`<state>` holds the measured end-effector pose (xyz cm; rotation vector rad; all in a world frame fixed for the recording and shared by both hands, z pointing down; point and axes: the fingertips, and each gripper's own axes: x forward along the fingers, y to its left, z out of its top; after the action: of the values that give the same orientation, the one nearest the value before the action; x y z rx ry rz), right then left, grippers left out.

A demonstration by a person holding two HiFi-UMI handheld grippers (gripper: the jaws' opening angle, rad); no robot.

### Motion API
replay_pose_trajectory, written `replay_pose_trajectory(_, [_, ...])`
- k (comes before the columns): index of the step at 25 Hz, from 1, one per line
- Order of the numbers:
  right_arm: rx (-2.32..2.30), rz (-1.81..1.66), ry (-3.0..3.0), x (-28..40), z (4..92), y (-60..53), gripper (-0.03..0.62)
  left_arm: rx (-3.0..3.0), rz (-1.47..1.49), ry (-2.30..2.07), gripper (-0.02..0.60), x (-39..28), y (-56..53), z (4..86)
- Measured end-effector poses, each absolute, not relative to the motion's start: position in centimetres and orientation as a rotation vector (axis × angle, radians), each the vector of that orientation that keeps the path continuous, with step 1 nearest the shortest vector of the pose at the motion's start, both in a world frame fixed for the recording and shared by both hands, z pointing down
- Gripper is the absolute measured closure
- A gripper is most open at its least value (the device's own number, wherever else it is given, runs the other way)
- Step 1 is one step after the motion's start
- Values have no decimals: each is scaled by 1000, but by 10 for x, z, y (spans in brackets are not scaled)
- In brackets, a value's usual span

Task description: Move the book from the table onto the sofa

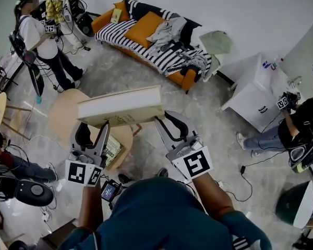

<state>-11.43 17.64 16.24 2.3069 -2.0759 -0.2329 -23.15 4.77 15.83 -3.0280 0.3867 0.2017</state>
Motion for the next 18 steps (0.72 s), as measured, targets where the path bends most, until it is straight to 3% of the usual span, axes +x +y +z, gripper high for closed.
replay_pose_trajectory(8, [2417, -265, -1906, -108, 155, 211, 503, -3043, 236, 203, 311, -210, 68, 148])
replay_pose_trajectory(18, [2518, -241, -1714, -17, 177, 218, 503, -3100, 235, -2, 311, -100, 62, 175])
